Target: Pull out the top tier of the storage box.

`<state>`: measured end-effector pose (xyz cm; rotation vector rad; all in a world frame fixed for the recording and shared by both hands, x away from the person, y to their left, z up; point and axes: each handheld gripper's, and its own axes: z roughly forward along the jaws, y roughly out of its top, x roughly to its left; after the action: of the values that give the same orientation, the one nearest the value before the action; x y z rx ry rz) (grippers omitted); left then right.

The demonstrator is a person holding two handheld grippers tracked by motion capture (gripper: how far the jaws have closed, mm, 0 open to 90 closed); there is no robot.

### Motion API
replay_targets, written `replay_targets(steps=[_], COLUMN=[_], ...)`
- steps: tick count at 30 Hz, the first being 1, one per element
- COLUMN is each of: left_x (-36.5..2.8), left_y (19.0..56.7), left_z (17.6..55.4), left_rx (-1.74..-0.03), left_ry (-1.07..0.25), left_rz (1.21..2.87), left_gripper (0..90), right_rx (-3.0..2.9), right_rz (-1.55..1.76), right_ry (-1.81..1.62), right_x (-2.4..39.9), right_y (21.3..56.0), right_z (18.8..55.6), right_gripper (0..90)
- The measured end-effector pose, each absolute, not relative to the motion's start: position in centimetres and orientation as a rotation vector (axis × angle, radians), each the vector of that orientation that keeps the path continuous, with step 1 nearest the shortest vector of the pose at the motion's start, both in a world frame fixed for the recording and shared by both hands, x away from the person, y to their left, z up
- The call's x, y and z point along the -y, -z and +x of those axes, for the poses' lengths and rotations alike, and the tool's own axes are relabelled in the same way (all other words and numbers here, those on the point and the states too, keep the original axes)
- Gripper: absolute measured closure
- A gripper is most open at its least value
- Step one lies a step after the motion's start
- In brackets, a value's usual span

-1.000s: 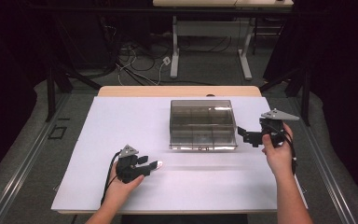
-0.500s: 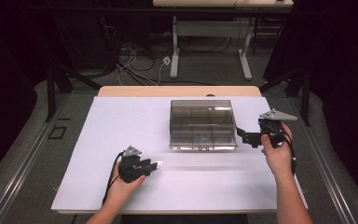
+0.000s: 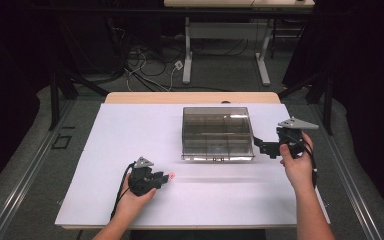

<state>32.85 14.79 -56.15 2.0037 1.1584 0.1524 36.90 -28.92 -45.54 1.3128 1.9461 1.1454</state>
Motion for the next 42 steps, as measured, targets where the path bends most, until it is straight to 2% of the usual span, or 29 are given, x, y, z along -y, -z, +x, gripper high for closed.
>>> replay_targets(steps=[7, 20, 42], left_x=[-14.7, -14.3, -15.3], left_y=[56.1, 56.0, 55.1], left_z=[32.7, 32.4, 32.5], left_rx=[-1.155, -1.140, -1.153], left_ry=[-0.132, -0.147, -0.208], left_rz=[2.024, 2.038, 1.995], left_gripper=[76.1, 83.2, 83.8], right_rx=[-1.948, -1.957, -1.958], right_rz=[1.325, 1.314, 1.328], right_ry=[-1.148, -1.136, -1.131], right_x=[28.9, 28.8, 28.8], right_y=[45.6, 45.6, 45.5], right_z=[36.9, 37.0, 36.9], right_gripper=[7.3, 8.7, 8.7])
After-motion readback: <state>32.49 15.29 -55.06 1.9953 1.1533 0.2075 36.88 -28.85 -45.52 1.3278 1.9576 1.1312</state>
